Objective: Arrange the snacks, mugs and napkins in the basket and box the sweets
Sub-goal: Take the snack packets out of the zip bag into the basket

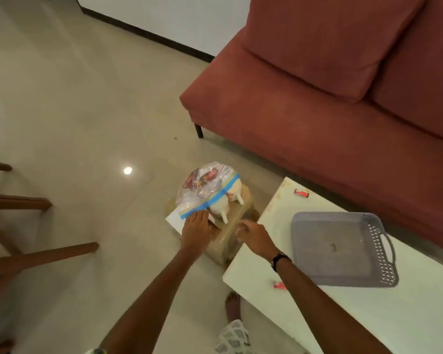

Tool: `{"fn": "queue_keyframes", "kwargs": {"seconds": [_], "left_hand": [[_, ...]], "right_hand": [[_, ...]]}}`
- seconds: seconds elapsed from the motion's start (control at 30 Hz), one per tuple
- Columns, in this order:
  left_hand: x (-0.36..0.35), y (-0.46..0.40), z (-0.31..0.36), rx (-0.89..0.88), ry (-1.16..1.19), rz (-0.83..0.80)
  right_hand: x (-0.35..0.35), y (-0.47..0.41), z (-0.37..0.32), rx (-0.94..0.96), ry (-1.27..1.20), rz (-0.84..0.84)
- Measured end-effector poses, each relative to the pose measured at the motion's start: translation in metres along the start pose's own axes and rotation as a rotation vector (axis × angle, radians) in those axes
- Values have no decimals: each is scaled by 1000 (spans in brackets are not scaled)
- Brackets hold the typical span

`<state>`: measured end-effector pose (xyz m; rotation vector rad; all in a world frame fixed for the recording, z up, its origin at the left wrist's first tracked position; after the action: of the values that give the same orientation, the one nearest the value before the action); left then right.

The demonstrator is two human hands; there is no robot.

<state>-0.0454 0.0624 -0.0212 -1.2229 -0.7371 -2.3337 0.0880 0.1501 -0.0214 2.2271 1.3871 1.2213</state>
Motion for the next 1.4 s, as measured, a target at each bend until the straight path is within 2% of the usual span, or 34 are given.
{"fn": "queue_keyframes", "kwargs": {"seconds": [0.23, 0.37, 0.57, 0.77, 0.83, 0.97, 1.1, 1.3, 1.4], "left_hand": [[-16, -56, -45, -71, -208, 4], [-25, -70, -63, -66, -317, -58], [-19, -97, -60, -121, -436, -33], [-6, -108, -62, -85, -466, -37], [10, -112, -61, -54, -389, 11], [57, -133, -62, 28, -47, 146], [119, -156, -43, 31, 103, 307], [177, -149, 13, -4, 327, 391], [189, -123, 47, -37, 471, 349]], "right_hand": [[-36, -43, -1, -82, -69, -71], [-43, -51, -8, -86, -106, -66], [-35, -65, -33, -58, -146, -46], [-23, -69, -41, -57, -203, -5], [-19, -67, -44, -52, -213, 9], [-12, -64, -52, -16, -200, 20], [1, -57, -67, 14, -219, 53], [42, -32, -105, 174, -258, 196], [69, -11, -120, 239, -310, 272]]}}
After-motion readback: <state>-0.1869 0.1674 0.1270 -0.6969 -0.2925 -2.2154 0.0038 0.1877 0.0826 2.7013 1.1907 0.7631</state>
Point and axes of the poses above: each hand's wrist, its own y-axis away from the middle knuckle, its own x-axis out of the back of the hand, z = x × y, the point moved 8 cm from there along -y, towards the middle knuckle, and after that the axes turned 12 degrees about y, right-handed, at the moved point
